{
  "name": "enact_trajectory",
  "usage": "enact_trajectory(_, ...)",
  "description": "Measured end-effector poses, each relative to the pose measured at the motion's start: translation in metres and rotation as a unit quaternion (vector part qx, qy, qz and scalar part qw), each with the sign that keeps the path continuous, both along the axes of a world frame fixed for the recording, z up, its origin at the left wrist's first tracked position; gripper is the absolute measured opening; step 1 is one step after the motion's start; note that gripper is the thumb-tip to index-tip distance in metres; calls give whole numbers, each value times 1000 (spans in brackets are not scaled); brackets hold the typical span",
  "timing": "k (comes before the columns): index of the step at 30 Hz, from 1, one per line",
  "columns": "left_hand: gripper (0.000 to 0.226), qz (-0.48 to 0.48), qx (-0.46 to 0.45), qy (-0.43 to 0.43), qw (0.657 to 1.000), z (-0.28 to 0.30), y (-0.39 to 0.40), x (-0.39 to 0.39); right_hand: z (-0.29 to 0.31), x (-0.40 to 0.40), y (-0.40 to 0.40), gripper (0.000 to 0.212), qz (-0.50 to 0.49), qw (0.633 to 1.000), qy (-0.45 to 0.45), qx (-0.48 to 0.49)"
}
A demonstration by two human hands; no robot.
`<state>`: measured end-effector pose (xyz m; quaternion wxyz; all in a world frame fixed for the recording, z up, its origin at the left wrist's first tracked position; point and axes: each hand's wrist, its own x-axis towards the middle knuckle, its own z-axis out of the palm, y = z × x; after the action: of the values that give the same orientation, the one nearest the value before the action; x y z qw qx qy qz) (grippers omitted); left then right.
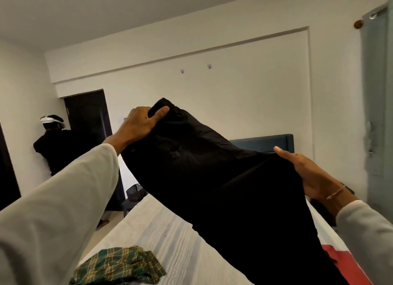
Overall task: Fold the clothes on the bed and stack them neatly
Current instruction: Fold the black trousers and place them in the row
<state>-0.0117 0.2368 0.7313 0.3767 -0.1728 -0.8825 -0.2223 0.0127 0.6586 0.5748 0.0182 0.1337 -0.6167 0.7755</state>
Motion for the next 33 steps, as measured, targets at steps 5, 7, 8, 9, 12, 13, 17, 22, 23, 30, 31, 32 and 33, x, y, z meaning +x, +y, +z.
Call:
enact_trajectory(5,79,-7,32,-8,999,-26,-1,34,-3,49,4,59,-40,998,-25,32)
enact_trajectory(7,74,-8,46,-4,999,-31,1,52,-1,70,5,53,-64,996,-36,43)
enact_trajectory(8,72,-7,54,-6,999,-31,3,60,2,79,5,53,-66,996,-39,47)
enact_trajectory(9,72,-4,64,-9,998,-33,5,70,2,92,9,53,-74,995,-41,57)
enact_trajectory(12,72,-1,89,-20,996,-36,18,93,8,120,23,49,-86,992,-52,76)
enact_trajectory(13,71,-5,93,-30,995,-37,24,99,11,128,28,49,-92,991,-56,78)
enact_trajectory(17,70,-9,132,-92,987,-53,50,114,22,158,58,71,-135,982,-66,113)
enact_trajectory(22,79,-12,203,-201,958,-102,52,97,57,149,68,76,-131,967,-102,195)
enact_trajectory(23,86,-1,215,-225,950,-116,48,92,64,142,63,69,-130,959,-105,230)
enact_trajectory(30,96,148,260,-387,872,-316,-36,47,-62,4,-35,50,-5,859,-218,462)
enact_trajectory(31,92,165,265,-414,855,-355,-49,42,-105,-18,-50,50,31,842,-241,482)
enact_trajectory(32,88,180,257,-439,842,-402,-62,32,-163,-42,-70,52,62,823,-259,502)
enact_trajectory(33,85,199,251,-464,826,-439,-70,29,-214,-59,-84,55,75,804,-250,534)
